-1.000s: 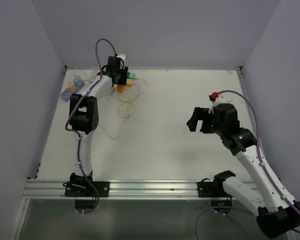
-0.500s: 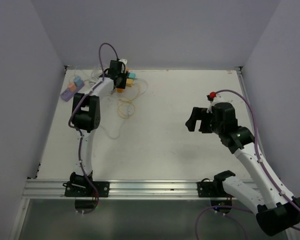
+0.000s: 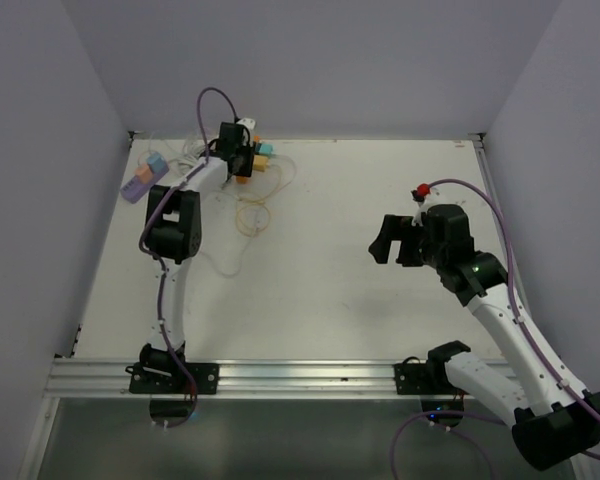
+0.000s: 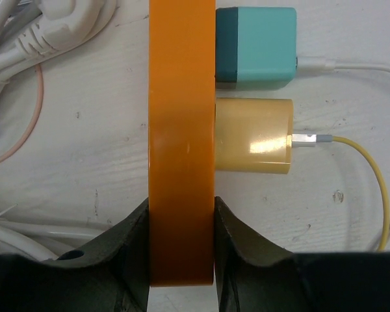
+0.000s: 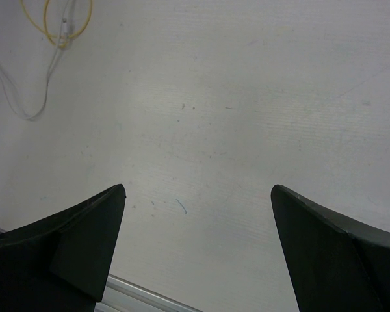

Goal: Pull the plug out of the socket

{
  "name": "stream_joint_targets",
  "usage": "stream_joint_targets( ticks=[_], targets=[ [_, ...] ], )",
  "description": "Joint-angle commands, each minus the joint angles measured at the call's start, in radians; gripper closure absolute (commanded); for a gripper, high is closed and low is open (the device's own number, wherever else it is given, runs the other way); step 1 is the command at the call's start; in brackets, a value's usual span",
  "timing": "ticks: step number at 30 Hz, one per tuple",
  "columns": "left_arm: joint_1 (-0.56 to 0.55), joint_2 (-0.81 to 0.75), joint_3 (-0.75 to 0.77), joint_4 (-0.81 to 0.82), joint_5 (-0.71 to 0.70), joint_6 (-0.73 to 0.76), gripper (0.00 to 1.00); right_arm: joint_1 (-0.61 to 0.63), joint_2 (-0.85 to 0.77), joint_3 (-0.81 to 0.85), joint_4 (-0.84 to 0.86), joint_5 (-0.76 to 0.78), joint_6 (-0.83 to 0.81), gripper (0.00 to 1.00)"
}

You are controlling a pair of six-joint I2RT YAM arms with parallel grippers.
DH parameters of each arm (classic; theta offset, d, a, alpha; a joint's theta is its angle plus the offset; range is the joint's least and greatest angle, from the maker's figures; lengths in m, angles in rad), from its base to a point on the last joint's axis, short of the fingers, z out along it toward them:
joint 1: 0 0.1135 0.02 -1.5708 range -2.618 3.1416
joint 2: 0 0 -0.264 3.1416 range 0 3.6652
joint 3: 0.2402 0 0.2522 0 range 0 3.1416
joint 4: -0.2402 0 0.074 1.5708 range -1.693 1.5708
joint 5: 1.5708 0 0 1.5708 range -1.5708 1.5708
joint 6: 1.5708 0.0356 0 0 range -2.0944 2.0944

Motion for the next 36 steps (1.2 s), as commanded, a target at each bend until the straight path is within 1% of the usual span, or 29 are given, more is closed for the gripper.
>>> stream_joint_targets(
  ticks=[1, 2, 4, 5, 7, 8, 9, 10, 11, 13, 14, 16, 17, 19, 20, 21, 22, 27, 30, 36],
  targets=[
    [-0.003, -0.057, -0.083, 0.088, 0.129, -0.027, 1.00, 0.004, 0.007, 0.040, 0.029, -0.042, -0.002, 0.01],
    [-0.003, -0.099, -0.134, 0.104, 0.140, -0.041, 1.00, 0.004, 0.004, 0.049, 0.028, -0.047, -0.001, 0.01],
    [-0.003, -0.167, -0.183, 0.153, 0.180, -0.081, 1.00, 0.004, -0.010, 0.060, 0.028, -0.058, 0.010, 0.01],
    [-0.003, -0.190, -0.236, 0.165, 0.195, -0.095, 1.00, 0.004, -0.016, 0.063, 0.029, -0.062, 0.014, 0.01],
    [-0.003, -0.239, -0.295, 0.214, 0.230, -0.145, 1.00, 0.004, -0.029, 0.070, 0.029, -0.065, 0.030, 0.01],
    [-0.003, -0.293, -0.359, 0.233, 0.244, -0.162, 1.00, 0.004, -0.034, 0.078, 0.031, -0.068, 0.034, 0.01],
    [-0.003, -0.320, -0.396, 0.253, 0.263, -0.179, 1.00, 0.005, -0.039, 0.083, 0.031, -0.071, 0.047, 0.01],
    [-0.003, -0.380, -0.433, 0.289, 0.290, -0.213, 1.00, 0.004, -0.045, 0.084, 0.031, -0.076, 0.056, 0.01],
    [-0.003, -0.409, -0.511, 0.334, 0.303, -0.228, 1.00, 0.004, -0.048, 0.090, 0.037, -0.088, 0.063, 0.01],
    [-0.005, -0.471, -0.589, 0.392, 0.320, -0.264, 1.00, 0.004, -0.054, 0.092, 0.041, -0.105, 0.097, 0.01],
    [-0.008, -0.530, -0.666, 0.412, 0.321, -0.274, 1.00, 0.004, -0.054, 0.093, 0.044, -0.123, 0.109, 0.01],
    [-0.012, -0.621, -0.743, 0.467, 0.335, -0.300, 1.00, 0.005, -0.056, 0.090, 0.054, -0.142, 0.157, 0.01],
    [-0.017, -0.650, -0.819, 0.489, 0.340, -0.310, 1.00, 0.004, -0.054, 0.086, 0.066, -0.154, 0.177, 0.01],
    [-0.031, -0.733, -0.885, 0.529, 0.346, -0.334, 1.00, 0.005, -0.054, 0.078, 0.084, -0.188, 0.237, 0.01],
    [-0.037, -0.761, -0.949, 0.544, 0.346, -0.347, 1.00, 0.005, -0.053, 0.066, 0.113, -0.202, 0.275, 0.01],
    [-0.043, -0.787, -0.982, 0.578, 0.346, -0.369, 1.00, 0.005, -0.053, 0.058, 0.130, -0.226, 0.297, 0.01],
    [-0.060, -0.839, -1.040, 0.593, 0.344, -0.380, 1.00, 0.005, -0.053, 0.047, 0.143, -0.231, 0.318, 0.01],
    [-0.138, -0.956, -1.160, 0.662, 0.317, -0.412, 1.00, 0.009, -0.039, 0.026, 0.227, -0.240, 0.464, 0.09],
    [-0.160, -0.996, -1.211, 0.684, 0.317, -0.425, 1.00, 0.015, -0.014, 0.034, 0.233, -0.223, 0.488, 0.11],
    [-0.245, -1.036, -1.320, 0.777, 0.295, -0.446, 1.00, 0.047, 0.035, 0.009, 0.255, -0.213, 0.521, 0.12]
  ],
)
